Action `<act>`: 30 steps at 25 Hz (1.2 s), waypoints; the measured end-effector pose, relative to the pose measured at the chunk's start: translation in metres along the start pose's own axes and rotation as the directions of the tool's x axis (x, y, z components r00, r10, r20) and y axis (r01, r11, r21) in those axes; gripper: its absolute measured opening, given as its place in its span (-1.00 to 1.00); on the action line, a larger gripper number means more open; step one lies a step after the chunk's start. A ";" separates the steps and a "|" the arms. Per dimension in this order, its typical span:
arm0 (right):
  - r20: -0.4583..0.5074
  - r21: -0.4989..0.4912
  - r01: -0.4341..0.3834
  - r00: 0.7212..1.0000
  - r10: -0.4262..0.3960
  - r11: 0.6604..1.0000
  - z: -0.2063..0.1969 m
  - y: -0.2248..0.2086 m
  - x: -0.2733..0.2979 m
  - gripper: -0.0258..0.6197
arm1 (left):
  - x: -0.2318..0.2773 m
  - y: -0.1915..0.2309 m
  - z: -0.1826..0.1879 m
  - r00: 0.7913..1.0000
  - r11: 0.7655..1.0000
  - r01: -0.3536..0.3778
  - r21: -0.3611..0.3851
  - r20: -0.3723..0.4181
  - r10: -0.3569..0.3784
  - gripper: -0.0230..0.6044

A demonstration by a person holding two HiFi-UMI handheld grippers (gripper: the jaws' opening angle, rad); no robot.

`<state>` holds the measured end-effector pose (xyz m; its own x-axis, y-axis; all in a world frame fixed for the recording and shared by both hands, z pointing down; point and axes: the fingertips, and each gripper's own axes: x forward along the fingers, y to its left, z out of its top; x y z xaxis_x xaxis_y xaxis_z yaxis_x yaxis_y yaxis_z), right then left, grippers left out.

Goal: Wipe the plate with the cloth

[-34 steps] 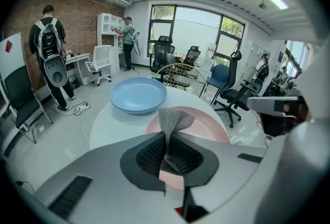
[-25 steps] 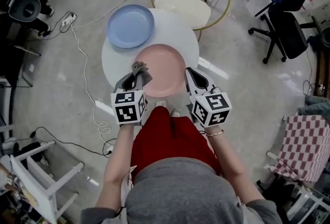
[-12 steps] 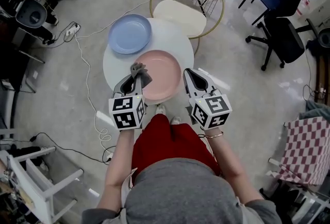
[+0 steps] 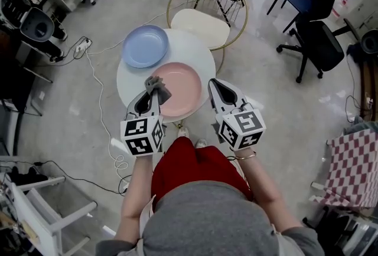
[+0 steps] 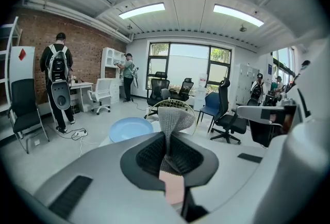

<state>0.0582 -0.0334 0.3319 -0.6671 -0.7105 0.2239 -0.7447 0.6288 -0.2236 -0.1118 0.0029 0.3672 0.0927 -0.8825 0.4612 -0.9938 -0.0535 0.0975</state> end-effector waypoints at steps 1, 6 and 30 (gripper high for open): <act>0.007 -0.003 0.000 1.000 0.000 1.000 0.002 0.000 -0.003 -0.83 | -0.003 -0.002 0.002 1.000 1.000 0.001 0.001 0.008 -0.001 -0.82; 0.038 -0.025 0.001 0.999 0.000 1.000 0.013 0.003 -0.016 -0.83 | -0.017 -0.009 0.014 0.998 1.000 0.003 0.002 0.058 -0.003 -0.82; 0.144 -0.103 0.013 0.990 0.002 0.995 0.047 0.014 -0.031 -0.83 | -0.046 -0.020 0.052 0.979 0.999 0.019 0.025 0.203 -0.024 -0.82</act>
<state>0.0692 -0.0178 0.2772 -0.6594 -0.7471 0.0845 -0.7510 0.6490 -0.1218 -0.0991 0.0197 0.2979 0.1019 -0.9575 0.2700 -0.9931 -0.0821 0.0838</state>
